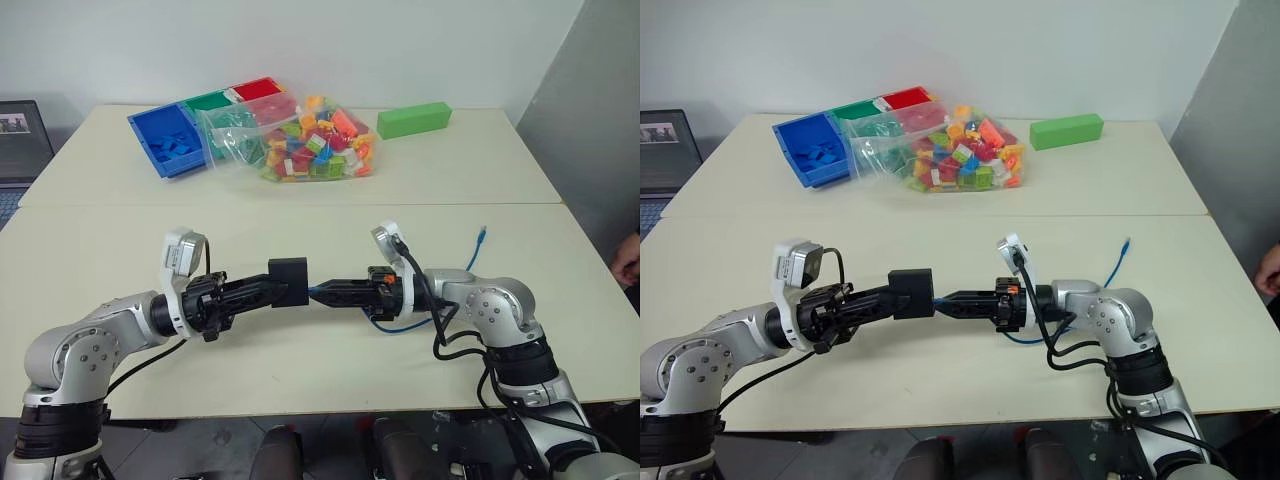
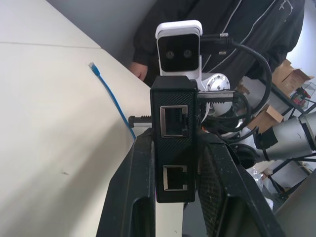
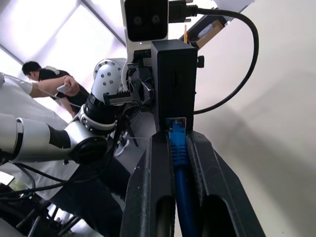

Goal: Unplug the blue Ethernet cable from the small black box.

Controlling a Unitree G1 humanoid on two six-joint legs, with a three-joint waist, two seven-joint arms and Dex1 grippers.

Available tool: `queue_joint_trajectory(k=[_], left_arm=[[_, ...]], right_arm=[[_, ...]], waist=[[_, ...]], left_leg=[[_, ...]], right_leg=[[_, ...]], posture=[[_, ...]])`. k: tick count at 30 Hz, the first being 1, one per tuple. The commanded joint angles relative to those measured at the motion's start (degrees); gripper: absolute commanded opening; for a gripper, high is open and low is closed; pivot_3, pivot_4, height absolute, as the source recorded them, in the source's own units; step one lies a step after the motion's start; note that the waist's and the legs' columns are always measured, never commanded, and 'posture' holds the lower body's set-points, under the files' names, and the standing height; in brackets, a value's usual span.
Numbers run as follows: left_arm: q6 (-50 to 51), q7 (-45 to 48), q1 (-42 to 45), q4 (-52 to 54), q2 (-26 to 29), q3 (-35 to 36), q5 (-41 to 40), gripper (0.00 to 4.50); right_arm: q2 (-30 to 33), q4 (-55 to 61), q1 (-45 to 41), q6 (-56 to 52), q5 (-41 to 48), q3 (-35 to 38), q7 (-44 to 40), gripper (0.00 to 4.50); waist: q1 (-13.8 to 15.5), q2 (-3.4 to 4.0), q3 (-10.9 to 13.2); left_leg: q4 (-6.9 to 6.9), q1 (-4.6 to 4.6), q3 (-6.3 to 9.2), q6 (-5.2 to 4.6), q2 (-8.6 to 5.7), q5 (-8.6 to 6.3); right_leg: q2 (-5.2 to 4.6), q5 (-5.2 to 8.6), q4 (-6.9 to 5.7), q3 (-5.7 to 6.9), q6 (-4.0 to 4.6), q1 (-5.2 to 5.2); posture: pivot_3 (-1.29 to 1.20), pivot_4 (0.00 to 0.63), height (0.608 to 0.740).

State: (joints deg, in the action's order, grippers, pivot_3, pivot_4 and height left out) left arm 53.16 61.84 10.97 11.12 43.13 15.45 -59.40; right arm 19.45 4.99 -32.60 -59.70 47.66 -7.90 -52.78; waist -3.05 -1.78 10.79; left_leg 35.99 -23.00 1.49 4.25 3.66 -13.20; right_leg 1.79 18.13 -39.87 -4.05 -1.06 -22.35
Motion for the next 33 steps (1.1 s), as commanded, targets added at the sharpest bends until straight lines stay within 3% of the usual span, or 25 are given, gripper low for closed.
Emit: queue_joint_trajectory(k=[1, 5, 9, 13, 15, 19, 24, 29, 33], left_arm=[[-1.79, 0.06, -0.82, -0.2, 1.96, 3.6, 0.9, 0.76], [-2.32, -0.59, -1.69, -0.25, 1.95, 4.65, 1.3, 0.76], [-2.55, -1.37, -2.4, 0.46, 1.68, 4.9, 1.3, 0.76], [-2.62, -2.91, -2.13, 1.6, 1.08, 3.55, 1.85, 0.76], [-2.64, -3.32, -1.81, 1.74, 1.06, 3.09, 2.2, 0.76], [-2.91, -3.74, -1.68, 2.01, 1.15, 2.66, 2.7, 0.76], [-4.99, -7.65, -1.8, 1.5, -0.86, 3.58, 4.53, 0.76], [-13.71, -14.38, -0.2, -0.45, -4.89, 3.93, 12.11, 0.76], [-31.04, -22.99, 2.98, -9.05, -9.49, 2.17, 27.06, 0.76]], right_arm=[[3.51, -3.19, 0.51, 3.55, -3.02, 2.1, -1.65, 0.03], [4.57, -8.95, -0.49, 8.94, -6.98, 3.53, -1.2, 0.03], [1.48, -17.21, -3.04, 19.55, -13.95, 5.39, 4.8, 0.03], [-2.12, -37.55, -10.61, 42.5, -30.25, 4.71, 21.7, 0.03], [-2.82, -44.56, -13.05, 49.14, -34.73, 4.23, 25.77, 0.03], [-3.47, -51.53, -15.3, 55.92, -38.87, 4.34, 27.61, 1.24], [-2.19, -45.67, -12.91, 55.9, -38.09, 5.44, 22.13, 2.44], [1.44, -28.1, -6.69, 51.85, -33.95, 5.54, 12.59, 3.66], [4.12, -7.11, -1.39, 42.12, -27.86, 0.24, 3.29, 3.66]], waist=[[0.01, 0.02, 0.02], [-0.12, 0.02, 0.05], [-0.28, 0.02, 0.09], [-0.47, 0.04, 0.12], [-0.38, 0.04, 0.13], [-0.16, 0.04, 0.13], [-0.2, 0.06, 0.14], [-0.04, 0.1, 0.16], [0.39, 0.14, 0.19]], left_leg=[[0.0, 0.0, -0.02, 0.0, -0.01, 0.0], [-0.01, 0.0, -0.02, -0.01, 0.01, 0.0], [-0.02, 0.0, -0.07, 0.0, 0.0, 0.0], [-0.01, 0.01, -0.1, 0.0, 0.01, 0.0], [-0.01, 0.01, -0.12, 0.0, 0.0, 0.0], [-0.03, -0.06, -0.12, 0.02, -0.01, 0.0], [-0.03, -0.07, -0.13, 0.07, 0.0, -0.03], [-0.02, -0.05, -0.07, 0.06, 0.0, -0.03], [0.01, -0.01, -0.05, 0.06, 0.0, -0.03]], right_leg=[[0.0, 0.0, 0.01, -0.01, 0.0, 0.0], [0.01, 0.0, 0.01, -0.02, 0.0, -0.01], [0.01, 0.0, 0.01, -0.05, 0.0, -0.03], [0.02, -0.01, -0.02, -0.09, 0.0, -0.06], [0.01, -0.01, -0.01, -0.11, 0.0, -0.06], [-0.01, -0.16, 0.05, -0.1, 0.28, -0.06], [-0.04, -0.18, 0.08, -0.1, 0.31, -0.06], [-0.04, -0.18, 0.0, -0.07, 0.31, -0.04], [-0.06, -0.18, -0.03, -0.06, 0.3, 0.0]], posture=[[0.0, 0.15, 0.74], [0.0, 0.15, 0.74], [0.0, 0.15, 0.74], [0.0, 0.15, 0.74], [0.0, 0.15, 0.74], [0.0, 0.15, 0.74], [0.0, 0.15, 0.74], [0.0, 0.15, 0.74], [0.0, 0.15, 0.74]])
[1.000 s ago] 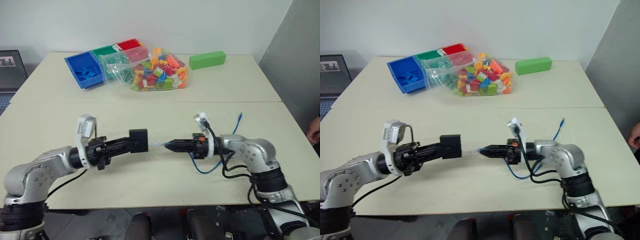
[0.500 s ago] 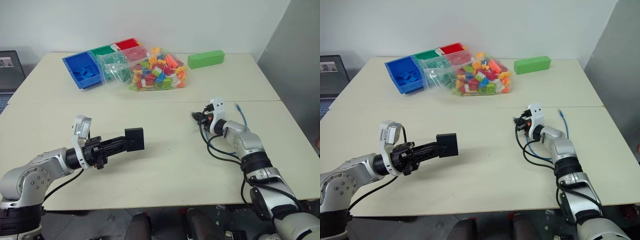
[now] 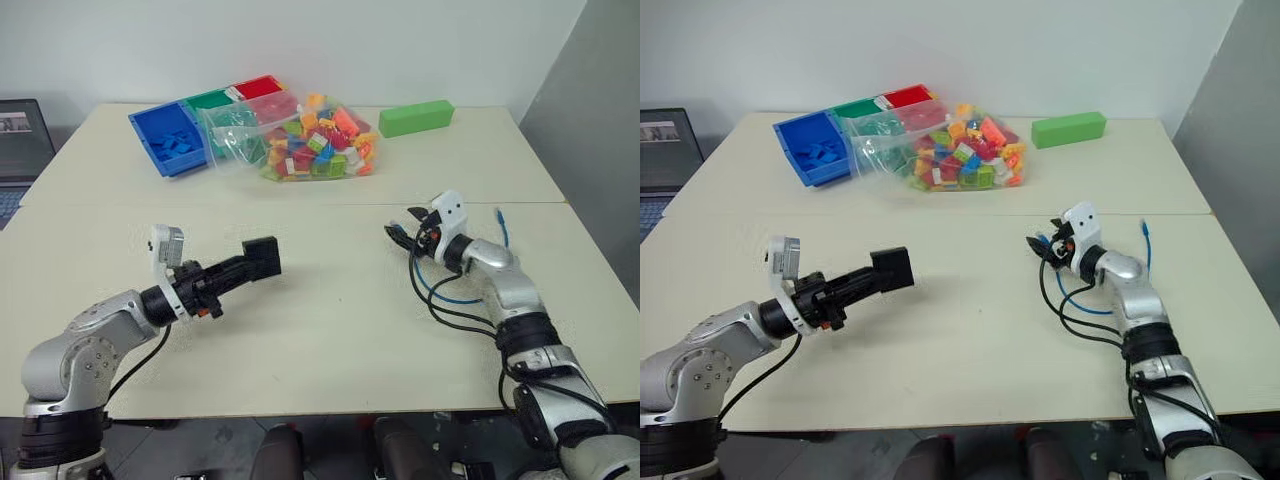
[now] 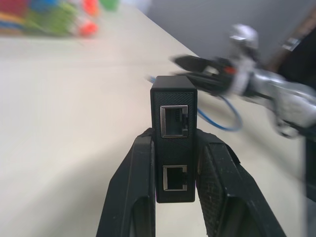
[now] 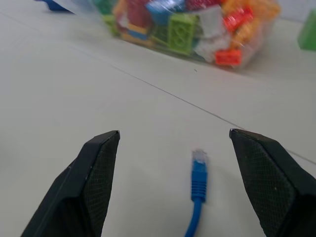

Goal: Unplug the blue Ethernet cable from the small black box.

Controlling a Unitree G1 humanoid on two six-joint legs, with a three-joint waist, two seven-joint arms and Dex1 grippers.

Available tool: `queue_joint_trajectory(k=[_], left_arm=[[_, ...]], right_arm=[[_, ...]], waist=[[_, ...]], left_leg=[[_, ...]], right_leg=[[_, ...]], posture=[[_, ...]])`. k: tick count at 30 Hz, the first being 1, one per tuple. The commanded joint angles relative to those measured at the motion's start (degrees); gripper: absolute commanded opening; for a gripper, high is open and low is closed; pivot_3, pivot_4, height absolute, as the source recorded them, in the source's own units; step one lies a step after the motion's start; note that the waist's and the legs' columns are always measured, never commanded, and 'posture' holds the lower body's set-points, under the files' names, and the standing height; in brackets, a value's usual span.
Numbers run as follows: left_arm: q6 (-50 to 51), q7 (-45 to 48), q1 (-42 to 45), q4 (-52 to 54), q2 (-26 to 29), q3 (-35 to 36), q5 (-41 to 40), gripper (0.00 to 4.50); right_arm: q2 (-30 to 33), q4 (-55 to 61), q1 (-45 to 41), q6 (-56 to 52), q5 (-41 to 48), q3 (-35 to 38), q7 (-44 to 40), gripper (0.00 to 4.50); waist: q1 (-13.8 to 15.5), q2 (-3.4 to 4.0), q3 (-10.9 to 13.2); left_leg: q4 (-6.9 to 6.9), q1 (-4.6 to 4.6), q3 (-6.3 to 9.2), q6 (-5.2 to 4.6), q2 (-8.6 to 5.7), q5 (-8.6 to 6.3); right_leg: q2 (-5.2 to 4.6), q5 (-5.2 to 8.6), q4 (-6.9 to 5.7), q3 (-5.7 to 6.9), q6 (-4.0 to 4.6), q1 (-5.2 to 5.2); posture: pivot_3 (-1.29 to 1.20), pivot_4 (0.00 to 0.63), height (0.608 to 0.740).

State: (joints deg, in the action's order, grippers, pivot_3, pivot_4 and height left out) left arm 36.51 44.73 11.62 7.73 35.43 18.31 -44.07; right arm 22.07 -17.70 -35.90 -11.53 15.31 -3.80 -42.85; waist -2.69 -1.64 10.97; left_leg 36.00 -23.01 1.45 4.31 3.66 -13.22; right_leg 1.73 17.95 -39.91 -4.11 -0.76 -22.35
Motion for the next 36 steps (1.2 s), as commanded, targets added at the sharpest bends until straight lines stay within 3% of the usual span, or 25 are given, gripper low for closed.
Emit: queue_joint_trajectory(k=[1, 5, 10, 20, 24, 36], left_arm=[[-19.24, -7.44, 2.78, -8.13, -2.3, -1.7, 15.9, 0.76], [-34.55, -15.21, 6.5, -19.94, -6.44, -2.94, 26.22, 0.76], [-47.73, -21.16, 9.07, -31.43, -9.38, -3.73, 33.42, 0.76], [-51.65, -24.9, 8.0, -39.56, -12.15, -1.09, 31.8, 0.76], [-50.23, -24.41, 6.97, -38.62, -13.17, 0.07, 29.53, 1.74], [-48.92, -24.3, 4.7, -34.8, -13.61, -0.32, 28.3, 3.99]], right_arm=[[1.68, 17.87, 2.4, -7.07, 4.1, -5.28, -7.37, 3.66], [0.58, 21.2, 2.35, -8.48, -0.59, -11.83, -7.18, 3.66], [-2.23, 22.64, 0.04, -11.45, -2.43, -16.12, -7.04, 3.66], [-3.76, 25.85, -1.7, -17.2, -1.16, -16.5, -7.88, 3.66], [-4.72, 26.55, -3.07, -18.51, -0.14, -15.51, -7.58, 3.73], [-5.02, 26.83, -4.45, -20.01, 0.62, -14.75, -7.55, 3.73]], waist=[[-0.11, 0.01, 0.0], [-0.23, 0.0, -0.01], [0.42, -0.02, -0.01], [0.76, -0.05, -0.04], [0.58, -0.05, -0.04], [0.64, -0.06, -0.04]], left_leg=[[-0.01, 0.01, 0.0, 0.0, 0.0, 0.0], [0.0, 0.08, -0.02, 0.0, 0.01, 0.0], [0.08, -0.01, -0.04, 0.0, -0.03, 0.0], [0.07, -0.01, -0.02, 0.0, -0.03, 0.0], [0.07, 0.04, -0.01, 0.0, -0.02, 0.0], [0.06, 0.04, 0.0, 0.0, -0.02, 0.0]], right_leg=[[0.0, 0.0, 0.0, -0.01, 0.0, 0.0], [0.05, 0.0, -0.03, 0.0, 0.0, 0.02], [0.01, -0.04, 0.0, 0.01, -0.04, 0.0], [-0.02, -0.05, -0.01, 0.08, -0.04, 0.02], [0.0, -0.05, -0.07, 0.09, -0.05, 0.03], [0.0, -0.04, -0.06, 0.1, -0.04, 0.04]], posture=[[0.0, 0.15, 0.74], [0.0, 0.15, 0.74], [0.0, 0.15, 0.74], [0.0, 0.15, 0.74], [0.0, 0.15, 0.74], [0.0, 0.15, 0.74]])
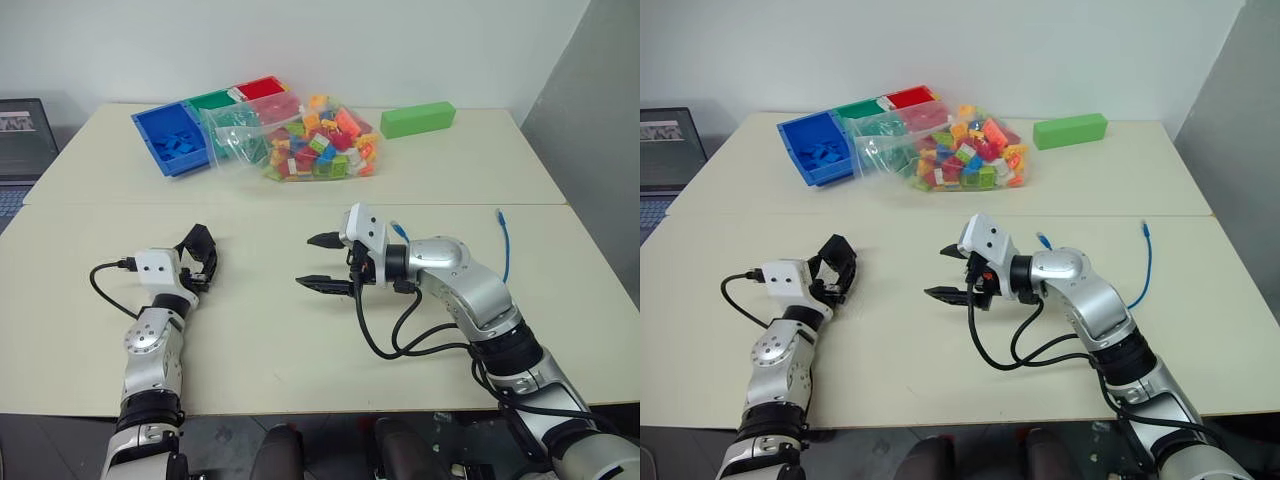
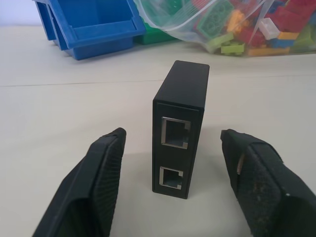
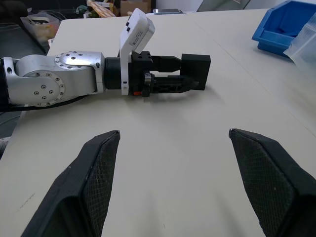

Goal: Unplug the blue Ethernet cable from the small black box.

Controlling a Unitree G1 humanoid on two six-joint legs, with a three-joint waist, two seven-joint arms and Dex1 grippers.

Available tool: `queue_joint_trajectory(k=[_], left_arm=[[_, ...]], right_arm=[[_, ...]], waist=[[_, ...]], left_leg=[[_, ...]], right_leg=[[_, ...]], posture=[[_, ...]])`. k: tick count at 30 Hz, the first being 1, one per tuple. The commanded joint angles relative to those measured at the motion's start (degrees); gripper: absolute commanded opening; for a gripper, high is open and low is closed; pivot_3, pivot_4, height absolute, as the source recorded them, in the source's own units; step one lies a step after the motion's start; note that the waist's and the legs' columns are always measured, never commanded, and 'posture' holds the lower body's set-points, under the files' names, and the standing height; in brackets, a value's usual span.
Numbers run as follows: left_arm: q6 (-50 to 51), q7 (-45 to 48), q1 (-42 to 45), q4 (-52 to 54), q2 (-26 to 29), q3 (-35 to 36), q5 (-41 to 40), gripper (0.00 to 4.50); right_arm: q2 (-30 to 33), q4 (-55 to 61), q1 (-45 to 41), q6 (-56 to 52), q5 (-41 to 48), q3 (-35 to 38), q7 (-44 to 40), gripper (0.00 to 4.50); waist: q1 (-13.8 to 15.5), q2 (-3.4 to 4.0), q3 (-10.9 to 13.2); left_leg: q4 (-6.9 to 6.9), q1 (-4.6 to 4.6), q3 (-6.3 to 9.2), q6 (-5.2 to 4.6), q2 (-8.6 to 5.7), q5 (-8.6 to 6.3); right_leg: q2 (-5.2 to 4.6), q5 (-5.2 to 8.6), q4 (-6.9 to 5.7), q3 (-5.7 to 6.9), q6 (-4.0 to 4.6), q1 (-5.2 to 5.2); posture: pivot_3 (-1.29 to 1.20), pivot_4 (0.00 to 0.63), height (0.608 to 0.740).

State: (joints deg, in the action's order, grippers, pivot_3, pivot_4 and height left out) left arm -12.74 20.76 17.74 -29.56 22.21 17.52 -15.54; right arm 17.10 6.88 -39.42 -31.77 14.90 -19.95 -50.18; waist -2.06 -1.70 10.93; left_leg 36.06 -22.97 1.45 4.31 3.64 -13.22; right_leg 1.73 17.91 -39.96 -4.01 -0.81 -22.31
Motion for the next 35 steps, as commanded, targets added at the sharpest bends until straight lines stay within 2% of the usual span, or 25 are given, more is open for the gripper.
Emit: queue_joint_trajectory(k=[1, 2, 6, 9, 12, 17, 21, 27, 35], left_arm=[[0.74, -0.82, -2.0, 3.47, -0.39, 0.42, -0.03, 4.2], [1.31, -1.09, -2.7, 4.7, -0.34, 0.39, 0.01, 4.42], [5.3, -2.05, -7.28, 13.32, 0.9, 0.18, 0.71, 4.46], [15.39, -2.16, -11.34, 22.55, 2.81, 0.21, -1.07, 4.46], [25.16, 0.63, -16.23, 33.47, 7.82, -0.01, -1.87, 4.46], [32.86, 6.35, -20.88, 45.11, 15.96, 4.01, -5.85, 4.46], [36.74, 15.8, -22.65, 47.32, 23.06, 8.19, -11.23, 4.46], [41.24, 22.61, -20.61, 45.59, 28.78, 11.22, -15.88, 4.46], [41.76, 25.17, -18.4, 44.33, 29.11, 11.62, -16.91, 4.46]], right_arm=[[-0.08, 2.29, -0.93, 0.16, 0.99, 1.41, -0.15, 3.73], [-0.1, 2.37, -0.87, 0.12, 0.94, 1.38, -0.08, 3.73], [0.84, 2.92, 0.21, 0.15, 0.71, 1.6, -0.06, 3.73], [2.41, 3.35, 2.21, 0.29, 0.6, 2.56, 0.23, 3.73], [5.46, 3.43, 5.78, 2.27, 0.03, 4.69, 0.34, 3.73], [10.45, 4.34, 10.11, 5.47, 2.18, 10.57, -1.75, 3.73], [16.21, 4.93, 11.69, 3.46, 7.61, 16.44, -7.28, 3.73], [22.14, 3.62, 10.79, 0.11, 11.51, 19.85, -11.11, 3.73], [23.87, 2.79, 9.17, -1.28, 12.86, 20.73, -11.09, 3.73]], waist=[[-0.01, 0.0, 0.0], [-0.05, 0.0, 0.0], [-0.05, 0.0, 0.0], [-0.14, -0.03, -0.01], [-0.21, -0.16, -0.03], [0.03, -0.11, 0.04], [-0.02, -0.09, 0.05], [-0.1, -0.03, 0.1], [-0.21, -0.03, 0.11]], left_leg=[[0.0, 0.0, 0.0, 0.0, 0.0, 0.0], [0.0, 0.0, -0.01, 0.0, 0.0, 0.0], [0.0, -0.01, -0.01, 0.0, 0.0, 0.0], [-0.01, -0.01, -0.01, 0.0, 0.0, 0.0], [-0.01, -0.02, 0.03, 0.0, 0.01, 0.0], [-0.02, -0.02, 0.05, 0.01, -0.02, 0.0], [-0.04, 0.04, -0.01, 0.0, 0.02, 0.0], [-0.07, 0.05, -0.04, -0.01, 0.02, -0.01], [-0.07, 0.03, -0.06, -0.01, 0.02, -0.01]], right_leg=[[0.0, 0.0, 0.0, 0.0, 0.0, 0.0], [0.0, 0.0, 0.0, -0.01, 0.0, 0.0], [0.0, 0.0, 0.0, -0.02, 0.0, 0.0], [-0.02, 0.0, 0.0, -0.03, 0.0, 0.0], [-0.02, 0.0, 0.01, -0.02, 0.0, 0.0], [-0.05, 0.04, 0.05, -0.03, -0.04, 0.01], [0.0, 0.19, 0.05, -0.05, -0.28, 0.0], [0.0, 0.21, 0.07, -0.07, -0.26, -0.01], [0.0, 0.21, 0.09, -0.09, -0.26, -0.02]], posture=[[0.0, 0.15, 0.74], [0.0, 0.15, 0.74], [0.0, 0.15, 0.74], [0.0, 0.15, 0.74], [0.0, 0.15, 0.74], [0.0, 0.15, 0.74], [0.0, 0.15, 0.74], [0.0, 0.15, 0.74], [0.0, 0.15, 0.74]])
